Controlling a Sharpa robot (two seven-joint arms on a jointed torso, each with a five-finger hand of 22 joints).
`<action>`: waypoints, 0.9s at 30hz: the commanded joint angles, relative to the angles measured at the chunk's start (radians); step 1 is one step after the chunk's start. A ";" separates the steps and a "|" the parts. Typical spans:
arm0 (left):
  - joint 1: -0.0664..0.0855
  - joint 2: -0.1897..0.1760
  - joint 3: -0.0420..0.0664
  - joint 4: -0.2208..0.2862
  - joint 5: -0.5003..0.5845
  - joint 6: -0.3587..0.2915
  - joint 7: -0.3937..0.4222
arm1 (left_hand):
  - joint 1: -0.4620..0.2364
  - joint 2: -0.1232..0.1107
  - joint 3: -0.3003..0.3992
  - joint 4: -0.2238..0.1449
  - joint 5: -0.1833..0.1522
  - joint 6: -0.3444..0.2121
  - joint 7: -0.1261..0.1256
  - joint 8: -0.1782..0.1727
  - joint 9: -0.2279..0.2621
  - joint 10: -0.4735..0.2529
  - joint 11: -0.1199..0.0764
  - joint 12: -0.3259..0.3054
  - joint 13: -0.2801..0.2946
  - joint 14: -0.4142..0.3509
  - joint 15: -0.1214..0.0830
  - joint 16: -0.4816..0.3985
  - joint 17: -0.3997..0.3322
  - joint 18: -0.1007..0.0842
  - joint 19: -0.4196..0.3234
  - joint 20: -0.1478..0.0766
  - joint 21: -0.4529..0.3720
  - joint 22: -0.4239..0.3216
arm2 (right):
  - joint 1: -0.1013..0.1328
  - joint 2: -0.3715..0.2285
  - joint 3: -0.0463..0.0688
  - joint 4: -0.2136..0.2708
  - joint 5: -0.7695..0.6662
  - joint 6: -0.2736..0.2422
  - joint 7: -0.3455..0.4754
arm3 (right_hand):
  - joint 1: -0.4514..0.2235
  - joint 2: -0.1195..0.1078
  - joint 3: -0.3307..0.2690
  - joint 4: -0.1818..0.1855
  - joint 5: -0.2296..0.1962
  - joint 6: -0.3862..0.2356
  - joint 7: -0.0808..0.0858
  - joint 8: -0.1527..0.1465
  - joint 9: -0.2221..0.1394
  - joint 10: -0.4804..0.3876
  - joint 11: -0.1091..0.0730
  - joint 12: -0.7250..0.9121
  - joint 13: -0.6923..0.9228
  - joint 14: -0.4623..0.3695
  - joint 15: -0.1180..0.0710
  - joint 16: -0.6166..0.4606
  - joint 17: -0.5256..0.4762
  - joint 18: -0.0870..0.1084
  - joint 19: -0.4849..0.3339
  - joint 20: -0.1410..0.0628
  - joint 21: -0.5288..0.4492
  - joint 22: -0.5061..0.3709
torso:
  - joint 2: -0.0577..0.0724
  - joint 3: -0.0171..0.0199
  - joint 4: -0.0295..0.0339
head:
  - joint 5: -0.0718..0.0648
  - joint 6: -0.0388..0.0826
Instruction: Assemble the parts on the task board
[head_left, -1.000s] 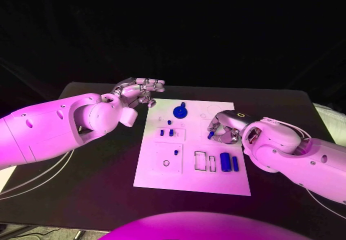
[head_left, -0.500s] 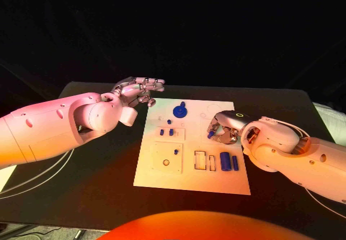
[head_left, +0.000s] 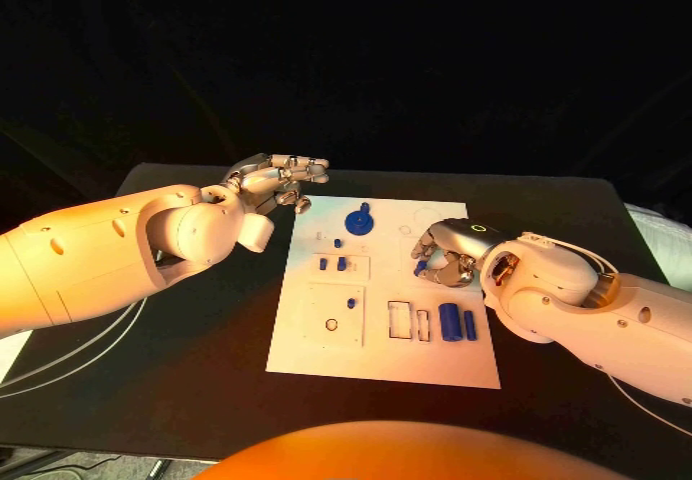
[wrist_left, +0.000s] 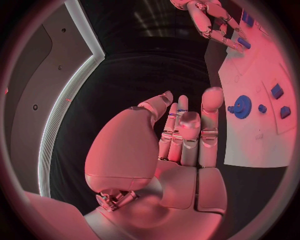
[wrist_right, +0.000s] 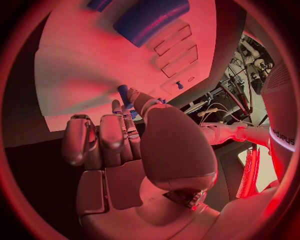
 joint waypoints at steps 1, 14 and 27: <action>0.001 0.002 0.000 0.001 -0.005 0.019 0.001 | 0.001 0.007 -0.007 -0.002 0.003 -0.007 0.001 0.002 -0.002 -0.009 0.001 0.001 0.001 -0.010 -0.001 -0.001 -0.001 0.013 -0.007 0.002 -0.006 -0.002 | -0.001 0.001 0.000 0.002 -0.002 -0.012 0.001 | 0.001 -0.004 0.011 0.002 -0.006 0.007 -0.001 0.002 0.004 -0.004 0.000 -0.003 0.000 0.007 0.003 -0.005 0.000 0.018 -0.004 0.001 -0.005 0.000 | 0.000 -0.0003 0.0000 | -0.001 0.000; 0.001 0.001 0.000 0.000 -0.005 0.020 -0.002 | 0.001 0.007 -0.007 -0.002 0.003 -0.007 0.001 0.002 -0.002 -0.009 0.001 0.001 0.001 -0.010 -0.001 -0.001 -0.001 0.013 -0.007 0.002 -0.006 -0.002 | -0.001 0.003 0.000 0.004 0.004 -0.010 0.012 | 0.026 0.028 0.072 -0.003 -0.015 0.094 -0.014 0.031 0.018 0.079 -0.019 0.027 0.006 0.014 -0.012 0.010 0.018 0.014 0.010 -0.010 0.008 0.022 | 0.000 -0.0007 0.0008 | 0.000 -0.002; 0.001 0.000 0.000 0.000 -0.005 0.020 -0.002 | 0.001 0.007 -0.007 -0.002 0.003 -0.007 0.001 0.002 -0.002 -0.009 0.001 0.001 0.001 -0.010 -0.001 -0.001 -0.001 0.013 -0.007 0.002 -0.006 -0.002 | -0.001 0.000 0.000 0.011 -0.007 -0.080 0.022 | 0.053 0.073 0.124 -0.034 -0.064 0.164 -0.031 0.055 0.035 0.157 -0.041 0.030 0.013 0.021 -0.030 0.031 0.043 0.009 0.027 -0.028 0.025 0.049 | 0.000 -0.0004 0.0004 | 0.001 -0.005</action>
